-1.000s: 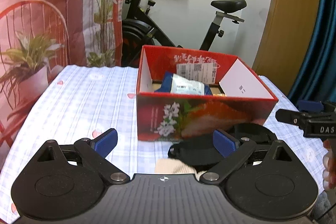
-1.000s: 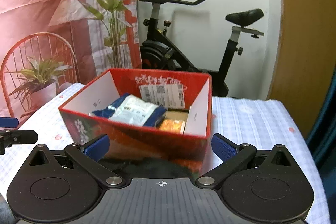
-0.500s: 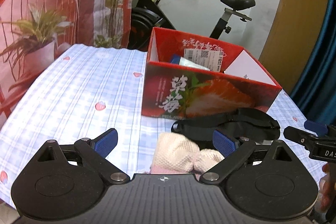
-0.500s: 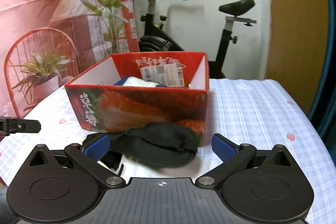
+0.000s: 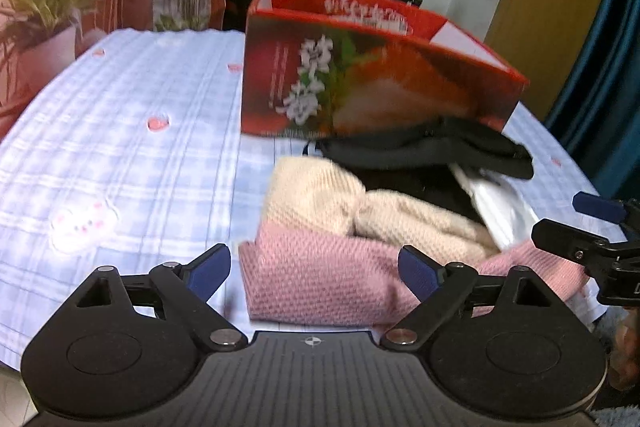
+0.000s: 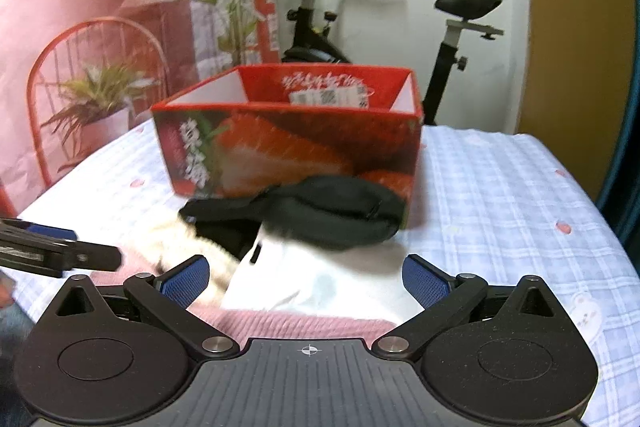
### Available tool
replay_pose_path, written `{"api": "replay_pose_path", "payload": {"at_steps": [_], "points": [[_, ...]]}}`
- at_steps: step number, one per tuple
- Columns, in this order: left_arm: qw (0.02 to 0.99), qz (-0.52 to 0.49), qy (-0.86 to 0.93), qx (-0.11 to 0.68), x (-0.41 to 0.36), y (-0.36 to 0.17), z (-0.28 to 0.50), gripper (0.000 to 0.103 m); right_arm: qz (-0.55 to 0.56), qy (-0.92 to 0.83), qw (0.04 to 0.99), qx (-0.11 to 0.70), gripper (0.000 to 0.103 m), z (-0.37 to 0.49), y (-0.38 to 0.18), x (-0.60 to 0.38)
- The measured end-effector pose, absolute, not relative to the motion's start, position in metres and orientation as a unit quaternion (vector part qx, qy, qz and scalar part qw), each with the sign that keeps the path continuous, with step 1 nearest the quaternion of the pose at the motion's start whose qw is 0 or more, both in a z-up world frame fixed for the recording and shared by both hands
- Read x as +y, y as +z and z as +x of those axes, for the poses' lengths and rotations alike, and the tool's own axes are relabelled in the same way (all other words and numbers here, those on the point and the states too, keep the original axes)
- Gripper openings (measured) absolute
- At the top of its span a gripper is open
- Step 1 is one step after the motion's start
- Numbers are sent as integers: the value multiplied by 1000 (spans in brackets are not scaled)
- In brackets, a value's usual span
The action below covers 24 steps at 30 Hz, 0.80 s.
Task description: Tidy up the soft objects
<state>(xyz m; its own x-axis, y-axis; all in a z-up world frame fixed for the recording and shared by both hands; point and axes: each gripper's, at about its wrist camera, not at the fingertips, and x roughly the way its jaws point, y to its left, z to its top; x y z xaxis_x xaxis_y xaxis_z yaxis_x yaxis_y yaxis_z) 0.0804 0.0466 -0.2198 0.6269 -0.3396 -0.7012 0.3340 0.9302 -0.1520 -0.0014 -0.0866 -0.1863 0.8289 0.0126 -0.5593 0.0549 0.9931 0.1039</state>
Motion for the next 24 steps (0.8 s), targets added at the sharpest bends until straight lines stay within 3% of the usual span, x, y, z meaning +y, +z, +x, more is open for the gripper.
{"api": "replay_pose_path", "payload": {"at_steps": [1,3,4,5,11,24], "points": [[901,-1,-186,391,46,-222,81,90,55,-8,953,297,102,-1,-188,-85],[900,6,-183,397,46,-227,82,75,51,-4,951,304,102,-1,-190,-82],[897,8,-182,404,46,-229,84,58,49,-3,950,307,102,-1,-191,-81],[892,8,-183,413,46,-231,85,51,47,0,950,310,102,-1,-192,-80],[890,13,-178,419,45,-239,85,43,39,22,939,342,102,-7,-199,-74],[890,-5,-176,421,49,-240,86,43,24,-3,913,407,93,3,-225,-79]]}}
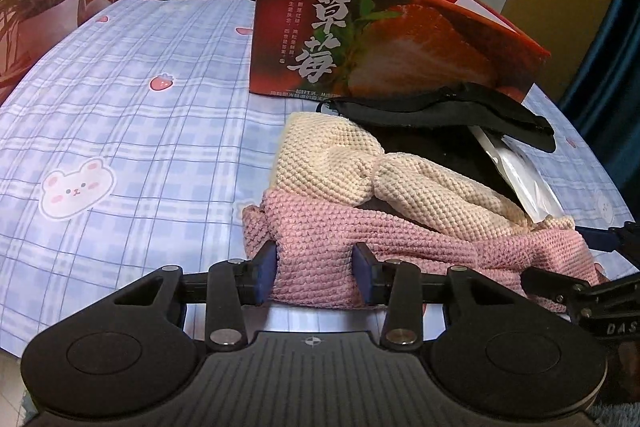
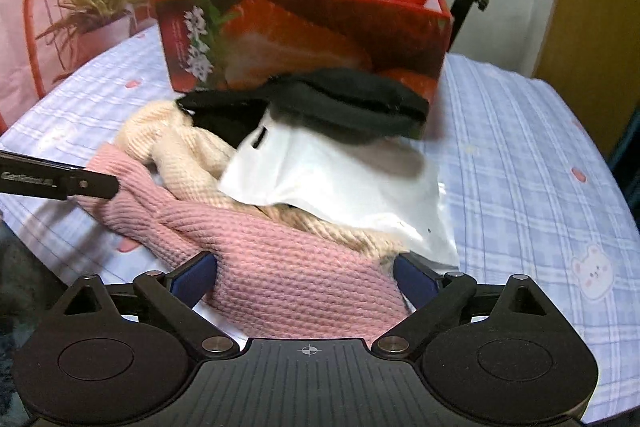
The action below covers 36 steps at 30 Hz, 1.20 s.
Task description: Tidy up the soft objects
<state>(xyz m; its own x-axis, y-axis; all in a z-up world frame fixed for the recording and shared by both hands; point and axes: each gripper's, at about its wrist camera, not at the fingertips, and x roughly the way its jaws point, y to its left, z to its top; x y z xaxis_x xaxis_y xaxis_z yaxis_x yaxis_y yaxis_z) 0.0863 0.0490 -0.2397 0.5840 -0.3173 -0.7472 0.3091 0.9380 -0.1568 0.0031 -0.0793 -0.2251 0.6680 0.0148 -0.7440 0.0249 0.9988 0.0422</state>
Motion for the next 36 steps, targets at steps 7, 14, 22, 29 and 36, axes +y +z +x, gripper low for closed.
{"api": "replay_pose_path", "payload": {"at_steps": [7,14,22,29,36], "points": [[891,-8,-175,420,50,-240,85,43,47,-6,908,417,93,14,-233,-91],[892,-13,-171,418,51,-240,86,43,54,-10,906,421,94,31,-235,-95],[894,-12,-168,415,51,-241,88,44,55,-14,909,413,94,44,-238,-98],[894,-12,-170,414,51,-241,86,44,45,-7,918,395,86,27,-234,-97],[894,-15,-170,415,52,-241,86,45,62,1,920,386,70,10,-227,-103]]}}
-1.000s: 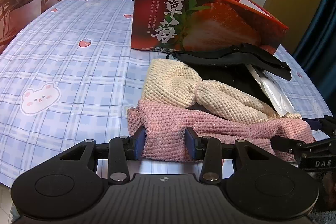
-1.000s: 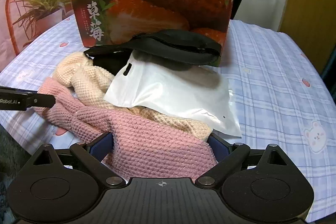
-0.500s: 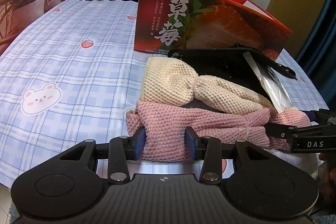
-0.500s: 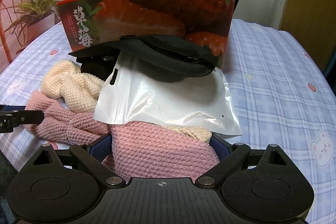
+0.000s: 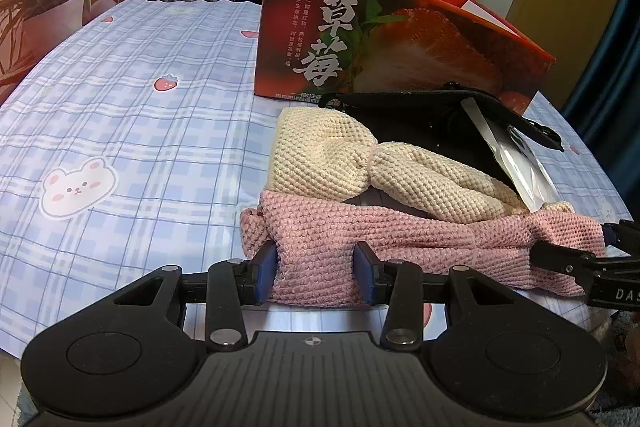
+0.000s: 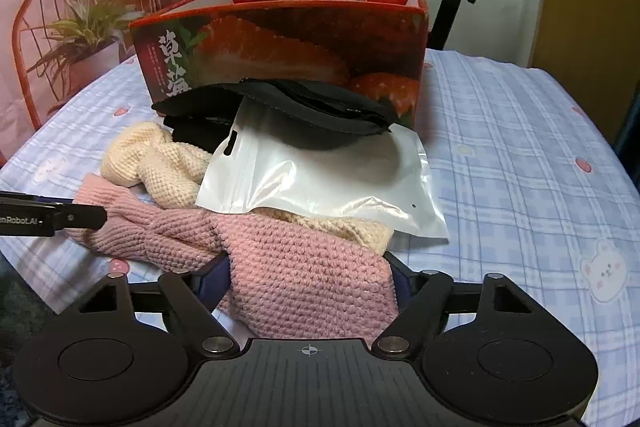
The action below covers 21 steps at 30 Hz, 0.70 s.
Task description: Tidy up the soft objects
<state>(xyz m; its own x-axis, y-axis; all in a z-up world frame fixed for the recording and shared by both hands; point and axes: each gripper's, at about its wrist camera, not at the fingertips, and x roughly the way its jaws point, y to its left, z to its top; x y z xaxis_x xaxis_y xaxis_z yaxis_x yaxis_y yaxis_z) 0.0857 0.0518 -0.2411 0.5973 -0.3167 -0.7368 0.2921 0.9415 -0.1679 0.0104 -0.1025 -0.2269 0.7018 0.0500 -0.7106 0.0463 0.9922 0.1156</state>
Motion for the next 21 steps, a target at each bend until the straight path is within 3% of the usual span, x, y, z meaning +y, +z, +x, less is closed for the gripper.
{"api": "replay_pose_path", "payload": {"at_steps": [6,15,19,21], "points": [[894,-14,-171,415,52,-241,86,45,67,-2,923,380,57,-1,-220,-103],[895,2,-173,411,45,-240,84,45,83,13,919,386,27,-4,-219,-103],[898,0,-185,398,46,-236,79,17,77,26,921,382,17,-4,-214,-97],[901,0,-187,392,46,-232,77,14,79,31,922,378,16,-5,-211,-98]]}}
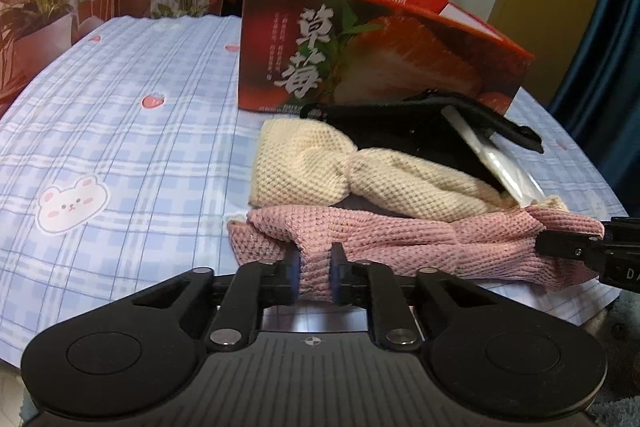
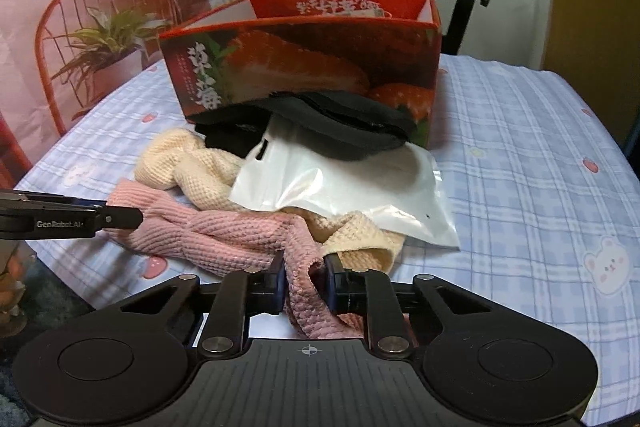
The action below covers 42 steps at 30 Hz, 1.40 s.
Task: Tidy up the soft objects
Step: 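Lift the pink towel with both grippers, stretching it between them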
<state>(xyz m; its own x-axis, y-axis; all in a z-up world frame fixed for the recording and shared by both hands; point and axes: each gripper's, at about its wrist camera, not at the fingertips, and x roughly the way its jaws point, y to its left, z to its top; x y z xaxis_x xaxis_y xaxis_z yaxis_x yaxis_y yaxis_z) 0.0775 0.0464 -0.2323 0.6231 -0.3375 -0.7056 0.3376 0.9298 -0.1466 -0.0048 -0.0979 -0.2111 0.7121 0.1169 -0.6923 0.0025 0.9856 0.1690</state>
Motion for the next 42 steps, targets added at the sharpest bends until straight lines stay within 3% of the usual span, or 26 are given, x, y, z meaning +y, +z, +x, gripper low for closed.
{"api": "replay_pose_path", "payload": {"at_steps": [21,42], "points": [[940,-1,-183,288,46,-162,76,11,114,62,936,327,15,3,-157,-109],[946,-25,-169,275,39,-127,133,11,103,59,946,301,16,98,-119,-132]]}}
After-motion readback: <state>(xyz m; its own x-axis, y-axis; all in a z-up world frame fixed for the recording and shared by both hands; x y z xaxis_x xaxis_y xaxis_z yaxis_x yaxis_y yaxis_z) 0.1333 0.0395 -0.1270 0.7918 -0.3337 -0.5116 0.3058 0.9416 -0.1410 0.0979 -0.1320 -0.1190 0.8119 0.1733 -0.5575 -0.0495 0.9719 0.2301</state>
